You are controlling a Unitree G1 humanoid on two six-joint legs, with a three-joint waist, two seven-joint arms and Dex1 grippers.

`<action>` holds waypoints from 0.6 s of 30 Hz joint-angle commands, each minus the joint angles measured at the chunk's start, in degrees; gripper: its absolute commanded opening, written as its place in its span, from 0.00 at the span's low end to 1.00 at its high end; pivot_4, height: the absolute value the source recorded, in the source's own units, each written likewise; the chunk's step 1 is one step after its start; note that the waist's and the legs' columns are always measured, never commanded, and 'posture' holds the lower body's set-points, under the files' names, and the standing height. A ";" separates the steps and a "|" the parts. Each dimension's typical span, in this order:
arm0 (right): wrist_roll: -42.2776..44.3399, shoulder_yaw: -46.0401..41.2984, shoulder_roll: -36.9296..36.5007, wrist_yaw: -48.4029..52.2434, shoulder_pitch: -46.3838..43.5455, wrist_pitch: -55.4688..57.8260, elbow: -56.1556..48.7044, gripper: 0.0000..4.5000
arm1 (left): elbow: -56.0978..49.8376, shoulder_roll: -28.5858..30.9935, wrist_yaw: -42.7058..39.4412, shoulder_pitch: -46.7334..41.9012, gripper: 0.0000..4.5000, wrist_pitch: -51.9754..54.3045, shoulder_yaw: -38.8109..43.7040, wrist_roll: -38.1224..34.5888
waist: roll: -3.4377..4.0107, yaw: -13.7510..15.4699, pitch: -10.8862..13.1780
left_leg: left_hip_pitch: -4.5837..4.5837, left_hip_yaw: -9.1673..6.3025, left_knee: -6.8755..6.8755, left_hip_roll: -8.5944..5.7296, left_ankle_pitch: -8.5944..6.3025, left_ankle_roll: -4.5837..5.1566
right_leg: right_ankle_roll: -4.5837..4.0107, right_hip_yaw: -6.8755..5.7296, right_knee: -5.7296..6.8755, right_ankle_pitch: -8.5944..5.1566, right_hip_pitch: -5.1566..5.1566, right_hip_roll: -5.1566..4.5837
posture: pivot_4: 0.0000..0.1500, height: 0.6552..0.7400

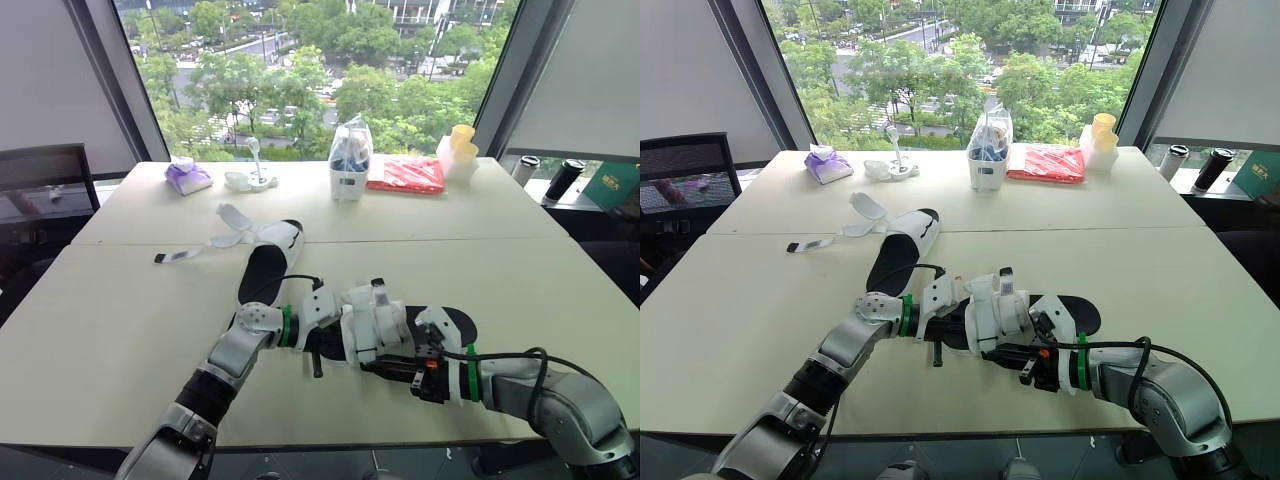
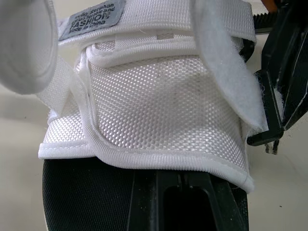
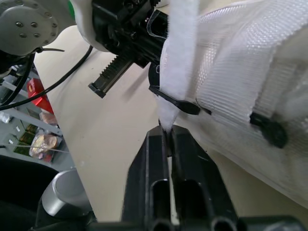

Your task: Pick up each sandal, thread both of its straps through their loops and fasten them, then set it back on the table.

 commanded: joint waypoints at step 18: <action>32.19 -12.04 -9.81 5.62 -6.61 8.23 -5.52 0.01 | 3.24 1.22 -0.64 2.35 0.00 0.49 -3.92 2.73 | -0.11 0.12 0.07 | -0.07 0.00 -0.01 -0.03 -0.03 0.01 | 0.07 -0.03 -0.10 -0.05 0.02 -0.05 | 1.00 1.00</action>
